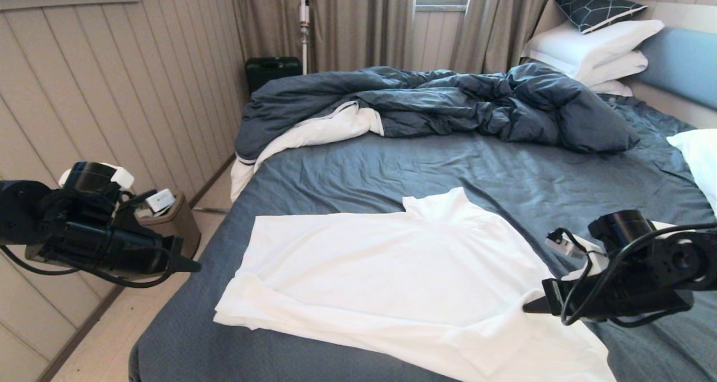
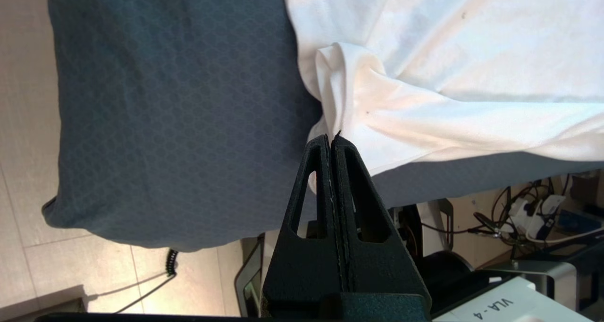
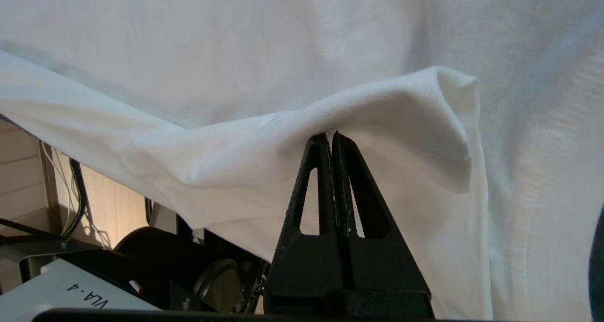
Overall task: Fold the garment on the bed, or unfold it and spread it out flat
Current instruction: Fold the white T-shirt
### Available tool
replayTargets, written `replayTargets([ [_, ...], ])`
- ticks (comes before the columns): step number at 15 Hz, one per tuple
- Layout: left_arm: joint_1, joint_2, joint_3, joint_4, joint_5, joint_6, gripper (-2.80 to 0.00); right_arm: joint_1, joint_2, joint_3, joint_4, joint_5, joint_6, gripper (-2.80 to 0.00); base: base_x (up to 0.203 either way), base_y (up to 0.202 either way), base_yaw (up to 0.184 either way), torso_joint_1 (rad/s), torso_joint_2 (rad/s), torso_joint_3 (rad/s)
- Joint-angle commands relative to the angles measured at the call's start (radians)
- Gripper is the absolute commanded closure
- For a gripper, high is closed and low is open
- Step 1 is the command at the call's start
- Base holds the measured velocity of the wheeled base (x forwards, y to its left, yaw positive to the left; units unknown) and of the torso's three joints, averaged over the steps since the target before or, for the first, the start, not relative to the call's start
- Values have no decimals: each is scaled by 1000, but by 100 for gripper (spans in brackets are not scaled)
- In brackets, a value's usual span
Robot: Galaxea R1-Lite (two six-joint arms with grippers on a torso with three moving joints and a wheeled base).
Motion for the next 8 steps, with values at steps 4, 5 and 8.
replayTargets([
  [4, -1, 2, -1, 3, -3, 0, 0, 6, -30, 12, 3, -15, 0, 0, 0, 0, 0, 0, 0, 0],
  [5, -1, 2, -1, 3, -3, 0, 0, 23, -51, 31, 3, -34, -3, -280, 0, 0, 0, 0, 0, 0],
  [8, -1, 5, 4, 3, -3, 0, 0, 112, -96, 76, 1, -99, -10, -280, 0, 0, 0, 0, 0, 0],
])
